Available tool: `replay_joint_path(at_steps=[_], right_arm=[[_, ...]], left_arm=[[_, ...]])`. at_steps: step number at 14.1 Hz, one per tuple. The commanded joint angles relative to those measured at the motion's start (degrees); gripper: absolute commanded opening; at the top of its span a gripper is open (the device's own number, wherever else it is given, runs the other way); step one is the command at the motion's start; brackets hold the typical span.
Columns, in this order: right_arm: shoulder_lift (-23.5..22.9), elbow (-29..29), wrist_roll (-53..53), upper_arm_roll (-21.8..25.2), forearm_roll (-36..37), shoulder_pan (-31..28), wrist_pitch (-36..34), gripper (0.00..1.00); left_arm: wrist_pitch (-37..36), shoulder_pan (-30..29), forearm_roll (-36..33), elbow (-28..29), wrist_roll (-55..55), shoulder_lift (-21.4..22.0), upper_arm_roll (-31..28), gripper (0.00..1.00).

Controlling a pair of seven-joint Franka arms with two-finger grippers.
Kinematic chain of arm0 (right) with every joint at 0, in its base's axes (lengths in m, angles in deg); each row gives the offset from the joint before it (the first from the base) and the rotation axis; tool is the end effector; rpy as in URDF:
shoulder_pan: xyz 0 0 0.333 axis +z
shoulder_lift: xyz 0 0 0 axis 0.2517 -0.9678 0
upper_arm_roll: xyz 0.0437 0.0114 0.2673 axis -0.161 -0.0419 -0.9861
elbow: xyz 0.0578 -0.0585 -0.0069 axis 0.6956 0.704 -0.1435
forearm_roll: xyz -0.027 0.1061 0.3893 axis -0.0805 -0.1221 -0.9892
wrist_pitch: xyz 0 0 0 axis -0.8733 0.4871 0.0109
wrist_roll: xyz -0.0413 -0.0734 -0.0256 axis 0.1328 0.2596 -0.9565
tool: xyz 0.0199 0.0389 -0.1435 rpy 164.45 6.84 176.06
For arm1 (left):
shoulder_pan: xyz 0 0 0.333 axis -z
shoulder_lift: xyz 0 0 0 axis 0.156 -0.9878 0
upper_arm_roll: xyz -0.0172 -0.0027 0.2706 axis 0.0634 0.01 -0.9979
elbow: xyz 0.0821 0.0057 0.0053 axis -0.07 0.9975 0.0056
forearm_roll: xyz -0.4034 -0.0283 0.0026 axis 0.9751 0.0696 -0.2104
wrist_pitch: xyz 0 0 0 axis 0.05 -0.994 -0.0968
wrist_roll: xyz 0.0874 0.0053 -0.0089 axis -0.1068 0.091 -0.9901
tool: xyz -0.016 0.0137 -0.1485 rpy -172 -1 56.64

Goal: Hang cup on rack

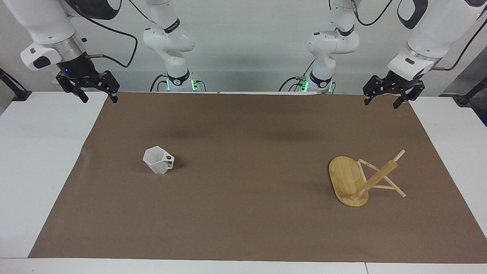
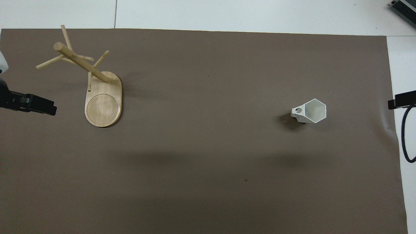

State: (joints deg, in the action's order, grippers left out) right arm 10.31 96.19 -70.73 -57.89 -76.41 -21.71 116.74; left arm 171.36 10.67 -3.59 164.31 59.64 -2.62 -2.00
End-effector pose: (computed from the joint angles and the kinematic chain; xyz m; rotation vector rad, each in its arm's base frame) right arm 0.5618 -0.0824 0.5491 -3.1141 0.0507 -0.0733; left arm 0.5542 -0.0501 0.5427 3.0973 -0.2929 -0.0363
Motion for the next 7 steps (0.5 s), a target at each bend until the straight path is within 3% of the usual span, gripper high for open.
replay_joint_path(at_steps=[1,3,7], right_arm=[[4.97,10.48,0.03,-0.9,1.05,0.19,8.92,1.0],[6.91,18.32,0.12,-0.9,1.05,0.46,17.1,1.0],[3.94,21.51,2.14,-0.99,1.05,0.54,22.49,1.0]], left_arm=[[-0.08,-0.73,-0.98,0.67,-0.29,0.96,0.54,1.0],[-0.08,-0.73,-0.98,0.67,-0.29,0.96,0.54,1.0],[-0.08,-0.64,-0.98,0.67,-0.29,0.96,0.54,1.0]])
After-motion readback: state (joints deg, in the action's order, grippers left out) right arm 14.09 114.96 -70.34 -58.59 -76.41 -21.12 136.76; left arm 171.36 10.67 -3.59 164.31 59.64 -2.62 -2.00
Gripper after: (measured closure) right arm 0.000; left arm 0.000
